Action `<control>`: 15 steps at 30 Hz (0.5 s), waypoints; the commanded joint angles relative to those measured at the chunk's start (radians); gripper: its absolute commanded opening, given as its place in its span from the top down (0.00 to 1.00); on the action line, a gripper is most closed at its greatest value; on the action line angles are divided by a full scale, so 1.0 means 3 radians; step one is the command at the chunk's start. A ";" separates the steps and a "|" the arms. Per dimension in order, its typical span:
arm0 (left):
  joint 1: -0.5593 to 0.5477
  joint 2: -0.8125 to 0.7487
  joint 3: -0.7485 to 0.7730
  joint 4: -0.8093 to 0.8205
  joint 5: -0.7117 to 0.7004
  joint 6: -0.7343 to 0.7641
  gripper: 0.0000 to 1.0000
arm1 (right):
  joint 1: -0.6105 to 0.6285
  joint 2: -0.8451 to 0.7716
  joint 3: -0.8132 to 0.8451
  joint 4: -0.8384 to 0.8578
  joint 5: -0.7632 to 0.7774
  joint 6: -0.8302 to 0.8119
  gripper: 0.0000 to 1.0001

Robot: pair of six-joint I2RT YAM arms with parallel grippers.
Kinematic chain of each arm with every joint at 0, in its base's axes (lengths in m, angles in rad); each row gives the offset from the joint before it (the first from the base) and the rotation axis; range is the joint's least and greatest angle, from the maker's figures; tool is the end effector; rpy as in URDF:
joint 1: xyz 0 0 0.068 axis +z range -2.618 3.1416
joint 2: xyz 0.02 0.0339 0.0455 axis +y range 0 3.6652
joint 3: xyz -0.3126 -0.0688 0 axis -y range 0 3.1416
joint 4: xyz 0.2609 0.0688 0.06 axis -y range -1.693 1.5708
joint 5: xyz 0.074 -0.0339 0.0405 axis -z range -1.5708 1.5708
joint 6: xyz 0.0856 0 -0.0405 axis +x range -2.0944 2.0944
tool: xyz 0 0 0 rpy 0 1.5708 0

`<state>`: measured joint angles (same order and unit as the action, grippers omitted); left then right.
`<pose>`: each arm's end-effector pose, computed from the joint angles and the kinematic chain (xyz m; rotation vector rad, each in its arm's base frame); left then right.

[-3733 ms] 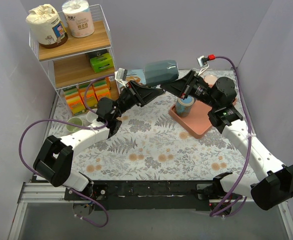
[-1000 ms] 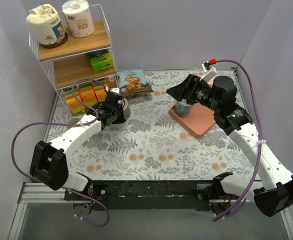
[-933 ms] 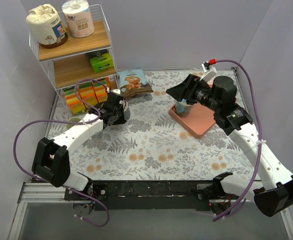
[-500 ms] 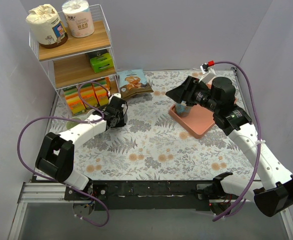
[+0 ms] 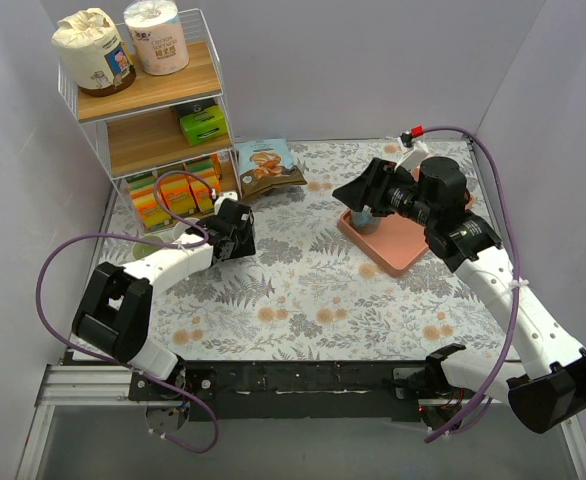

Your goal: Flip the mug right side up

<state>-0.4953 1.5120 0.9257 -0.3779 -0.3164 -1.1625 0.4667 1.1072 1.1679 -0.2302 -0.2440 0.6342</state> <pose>0.3124 -0.1385 0.2036 -0.9325 2.3112 -0.3059 0.2513 0.1498 0.4423 -0.0356 1.8470 1.0027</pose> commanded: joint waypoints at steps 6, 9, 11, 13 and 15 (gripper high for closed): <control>0.0025 -0.0223 0.0064 -0.0034 -0.0086 -0.0042 0.03 | -0.0017 0.0052 -0.0099 -0.0147 0.0225 -0.0232 0.26; 0.0020 -0.0478 0.0151 -0.0055 0.0052 0.0009 0.02 | -0.0042 0.0103 -0.0002 -0.0337 0.0393 -0.0344 0.25; 0.0015 -0.0672 0.0268 -0.0080 0.0149 0.0040 0.02 | -0.0073 0.0170 0.0049 -0.0464 0.0496 -0.0431 0.24; 0.0010 -0.0811 0.0375 -0.0075 0.0328 -0.0021 0.02 | -0.0114 0.0256 0.0121 -0.0511 0.0496 -0.0605 0.23; 0.0005 -0.1015 0.0427 -0.0009 0.0400 -0.0092 0.02 | -0.0175 0.0328 0.0197 -0.0613 0.0522 -0.0783 0.23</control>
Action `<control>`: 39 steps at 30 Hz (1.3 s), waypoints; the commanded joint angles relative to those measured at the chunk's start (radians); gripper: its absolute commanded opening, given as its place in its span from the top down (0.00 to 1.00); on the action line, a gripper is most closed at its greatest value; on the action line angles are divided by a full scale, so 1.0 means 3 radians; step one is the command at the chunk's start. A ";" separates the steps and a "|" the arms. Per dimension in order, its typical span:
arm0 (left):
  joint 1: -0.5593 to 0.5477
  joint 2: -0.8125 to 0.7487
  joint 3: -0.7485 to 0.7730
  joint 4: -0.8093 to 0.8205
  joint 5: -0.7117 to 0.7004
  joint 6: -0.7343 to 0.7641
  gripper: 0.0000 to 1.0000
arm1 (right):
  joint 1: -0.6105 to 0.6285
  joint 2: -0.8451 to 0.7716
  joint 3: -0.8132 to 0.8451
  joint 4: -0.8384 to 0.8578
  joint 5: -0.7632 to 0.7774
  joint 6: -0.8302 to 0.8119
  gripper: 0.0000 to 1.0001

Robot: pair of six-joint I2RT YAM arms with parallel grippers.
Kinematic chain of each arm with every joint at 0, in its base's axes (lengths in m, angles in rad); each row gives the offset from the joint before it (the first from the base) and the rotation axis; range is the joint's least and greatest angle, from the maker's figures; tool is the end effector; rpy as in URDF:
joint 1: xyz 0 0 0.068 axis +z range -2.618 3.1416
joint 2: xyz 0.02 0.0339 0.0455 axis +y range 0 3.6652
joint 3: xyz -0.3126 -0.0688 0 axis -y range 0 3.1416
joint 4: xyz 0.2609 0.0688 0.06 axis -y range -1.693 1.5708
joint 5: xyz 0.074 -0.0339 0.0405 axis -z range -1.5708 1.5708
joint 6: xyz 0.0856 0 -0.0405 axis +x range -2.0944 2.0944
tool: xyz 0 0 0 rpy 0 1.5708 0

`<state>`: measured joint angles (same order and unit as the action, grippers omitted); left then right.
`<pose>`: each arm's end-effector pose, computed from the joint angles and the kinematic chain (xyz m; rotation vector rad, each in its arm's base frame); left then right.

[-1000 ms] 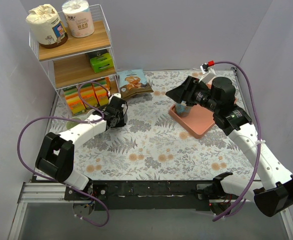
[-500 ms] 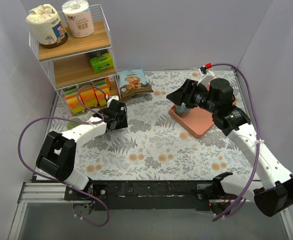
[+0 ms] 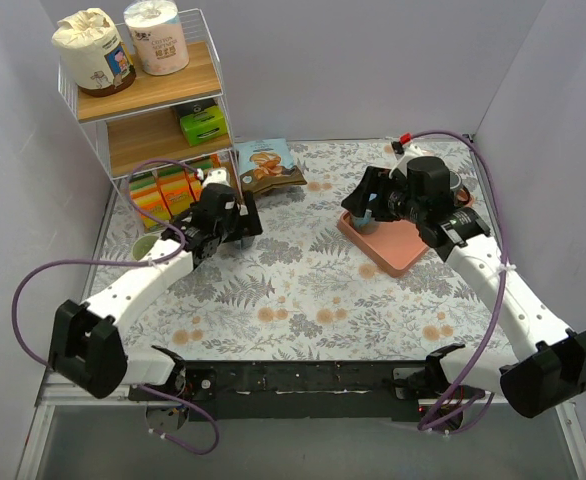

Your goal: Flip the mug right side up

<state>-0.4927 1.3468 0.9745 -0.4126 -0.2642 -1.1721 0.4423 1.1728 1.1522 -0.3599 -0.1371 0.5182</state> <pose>0.2980 -0.1346 0.2686 -0.9155 2.1977 -0.5161 0.2737 0.1426 0.3973 -0.0172 2.0267 0.7566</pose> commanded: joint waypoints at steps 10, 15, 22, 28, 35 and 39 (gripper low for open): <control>-0.0014 -0.0905 0.0397 0.0480 0.0875 0.0103 0.02 | -0.0640 0.0599 0.0536 -0.0534 0.0351 -0.0588 0.23; -0.0014 -0.0854 0.0357 0.0598 0.1370 0.0016 0.02 | -0.1106 0.0947 0.0776 -0.0381 0.0222 -0.0577 0.25; -0.0025 -0.0777 0.0290 0.0700 0.1806 -0.0158 0.02 | -0.1188 0.1698 0.1124 -0.0160 -0.0105 -0.1027 0.27; -0.0030 -0.0808 0.0254 0.0700 0.1878 -0.0163 0.02 | -0.1209 0.2022 0.1252 0.0023 -0.0080 -0.0904 0.29; -0.0035 -0.0762 0.0280 0.0710 0.1867 -0.0168 0.02 | -0.1208 0.2252 0.1400 -0.0073 0.0058 -0.0950 0.32; -0.0035 -0.0731 0.0285 0.0710 0.1872 -0.0148 0.02 | -0.1208 0.2344 0.1411 -0.0135 0.0089 -0.1037 0.32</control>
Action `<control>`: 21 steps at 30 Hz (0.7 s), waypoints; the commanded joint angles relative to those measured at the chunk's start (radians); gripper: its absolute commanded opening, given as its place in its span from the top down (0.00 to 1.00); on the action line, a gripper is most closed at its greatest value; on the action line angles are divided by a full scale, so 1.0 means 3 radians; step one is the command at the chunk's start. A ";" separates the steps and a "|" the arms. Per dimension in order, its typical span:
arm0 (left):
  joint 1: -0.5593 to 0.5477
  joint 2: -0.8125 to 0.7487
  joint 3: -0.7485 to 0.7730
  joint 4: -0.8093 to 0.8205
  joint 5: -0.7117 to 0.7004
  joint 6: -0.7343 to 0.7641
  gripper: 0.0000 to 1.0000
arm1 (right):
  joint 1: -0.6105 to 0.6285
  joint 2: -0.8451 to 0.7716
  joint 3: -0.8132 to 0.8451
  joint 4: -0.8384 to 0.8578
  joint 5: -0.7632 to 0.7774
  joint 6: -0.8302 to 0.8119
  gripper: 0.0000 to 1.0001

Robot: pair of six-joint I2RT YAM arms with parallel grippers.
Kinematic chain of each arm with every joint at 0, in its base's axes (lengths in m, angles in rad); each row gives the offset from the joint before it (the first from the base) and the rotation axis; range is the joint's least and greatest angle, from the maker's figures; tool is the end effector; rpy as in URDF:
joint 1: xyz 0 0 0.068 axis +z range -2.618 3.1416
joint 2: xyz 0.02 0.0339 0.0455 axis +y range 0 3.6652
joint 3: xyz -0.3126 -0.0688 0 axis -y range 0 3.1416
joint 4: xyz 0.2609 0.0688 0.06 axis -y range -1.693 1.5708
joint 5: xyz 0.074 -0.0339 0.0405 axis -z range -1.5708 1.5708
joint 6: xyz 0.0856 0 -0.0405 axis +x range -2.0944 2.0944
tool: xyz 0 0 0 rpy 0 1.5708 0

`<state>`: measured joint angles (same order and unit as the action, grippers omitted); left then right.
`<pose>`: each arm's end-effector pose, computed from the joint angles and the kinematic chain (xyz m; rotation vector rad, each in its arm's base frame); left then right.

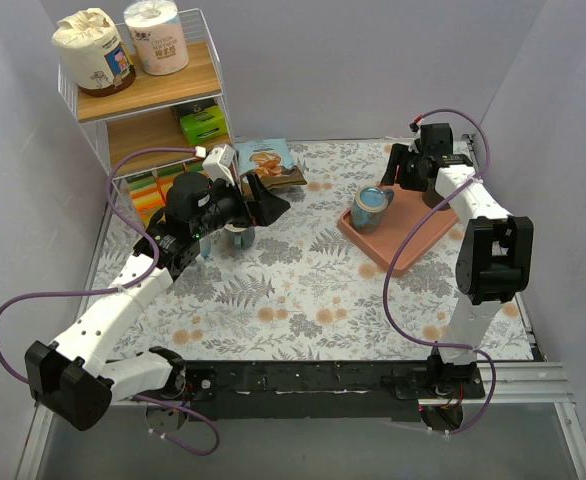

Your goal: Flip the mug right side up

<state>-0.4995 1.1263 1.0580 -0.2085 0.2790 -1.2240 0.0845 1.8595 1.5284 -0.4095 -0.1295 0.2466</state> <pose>0.2523 -0.1645 0.3951 -0.5340 2.0356 -1.3913 0.4898 0.0526 0.2779 0.1220 2.3217 0.3174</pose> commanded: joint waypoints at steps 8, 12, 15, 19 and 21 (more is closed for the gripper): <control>-0.0012 0.0029 -0.0004 0.0025 0.0067 0.0056 0.02 | -0.0016 0.0050 0.0034 -0.0015 0.0135 -0.0285 0.32; -0.0007 0.0045 -0.0019 0.0025 0.0072 0.0061 0.02 | -0.0016 -0.0036 -0.0063 -0.0158 0.0171 -0.0326 0.34; -0.0012 0.0065 -0.0029 0.0030 0.0072 0.0066 0.02 | -0.0011 -0.0169 -0.0221 -0.0128 0.0135 -0.0362 0.34; -0.0007 0.0096 -0.0029 0.0045 0.0092 0.0071 0.02 | -0.0016 -0.0318 -0.0477 -0.0133 0.0120 -0.0418 0.34; -0.0007 0.0106 -0.0029 0.0040 0.0103 0.0081 0.02 | -0.0016 -0.0415 -0.0528 -0.0179 0.0110 -0.0418 0.35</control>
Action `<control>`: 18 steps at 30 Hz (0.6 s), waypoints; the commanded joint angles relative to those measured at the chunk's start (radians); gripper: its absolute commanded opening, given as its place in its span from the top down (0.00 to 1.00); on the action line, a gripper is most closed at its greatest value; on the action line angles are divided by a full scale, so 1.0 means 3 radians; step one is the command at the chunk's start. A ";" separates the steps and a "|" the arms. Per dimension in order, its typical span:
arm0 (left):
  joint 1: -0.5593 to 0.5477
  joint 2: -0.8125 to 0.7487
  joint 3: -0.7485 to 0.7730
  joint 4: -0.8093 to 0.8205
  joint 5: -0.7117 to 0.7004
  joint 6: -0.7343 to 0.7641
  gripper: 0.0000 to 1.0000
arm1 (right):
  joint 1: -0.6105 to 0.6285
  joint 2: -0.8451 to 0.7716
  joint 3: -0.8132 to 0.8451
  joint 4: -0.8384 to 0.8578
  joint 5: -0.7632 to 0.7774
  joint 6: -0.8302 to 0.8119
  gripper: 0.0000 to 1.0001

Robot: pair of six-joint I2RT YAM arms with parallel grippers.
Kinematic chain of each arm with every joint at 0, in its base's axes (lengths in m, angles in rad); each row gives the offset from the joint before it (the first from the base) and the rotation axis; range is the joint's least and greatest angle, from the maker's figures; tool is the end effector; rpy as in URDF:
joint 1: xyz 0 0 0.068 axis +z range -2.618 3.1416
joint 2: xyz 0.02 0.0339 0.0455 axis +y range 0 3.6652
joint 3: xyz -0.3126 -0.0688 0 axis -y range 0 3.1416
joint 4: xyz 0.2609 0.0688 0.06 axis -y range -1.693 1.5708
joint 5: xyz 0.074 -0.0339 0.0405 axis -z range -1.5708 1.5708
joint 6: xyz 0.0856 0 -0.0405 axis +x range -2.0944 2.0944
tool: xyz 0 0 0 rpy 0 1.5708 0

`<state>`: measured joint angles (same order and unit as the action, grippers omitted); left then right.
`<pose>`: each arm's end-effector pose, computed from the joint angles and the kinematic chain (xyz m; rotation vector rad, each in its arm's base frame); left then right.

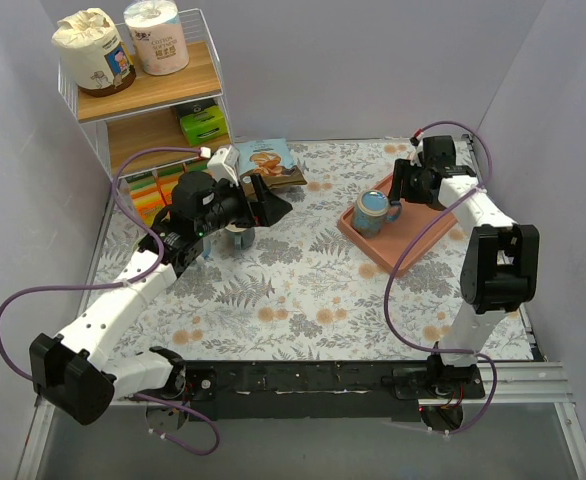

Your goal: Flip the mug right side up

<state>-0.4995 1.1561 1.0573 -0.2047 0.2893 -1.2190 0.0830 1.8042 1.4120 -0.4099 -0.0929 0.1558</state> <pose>0.2591 -0.1692 0.3869 -0.5346 2.0666 -1.3830 0.4648 0.0466 0.2589 0.0419 2.3796 0.2245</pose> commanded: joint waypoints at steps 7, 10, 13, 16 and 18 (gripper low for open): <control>-0.0012 0.0022 -0.0047 0.0048 0.0094 0.0065 0.02 | -0.0006 -0.0609 -0.0391 -0.0224 0.0038 -0.0121 0.37; -0.0007 0.0017 -0.0047 0.0048 0.0104 0.0054 0.02 | -0.0006 -0.0808 -0.0575 0.0016 0.0217 -0.0197 0.36; -0.0012 0.0012 -0.0042 0.0043 0.0125 0.0065 0.02 | -0.0001 -0.1028 -0.0749 0.0312 -0.0047 -0.0509 0.35; -0.0012 -0.0008 -0.0047 0.0038 0.0135 0.0075 0.02 | -0.0006 -0.1207 -0.0923 0.0482 -0.0694 -0.0973 0.33; -0.0012 -0.0008 -0.0047 0.0043 0.0130 0.0080 0.02 | -0.0011 -0.1233 -0.0979 0.0395 -0.0911 -0.1269 0.32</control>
<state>-0.4995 1.1725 1.0534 -0.2012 0.3119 -1.2125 0.0788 1.4780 1.1519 -0.3550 -0.1619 -0.0151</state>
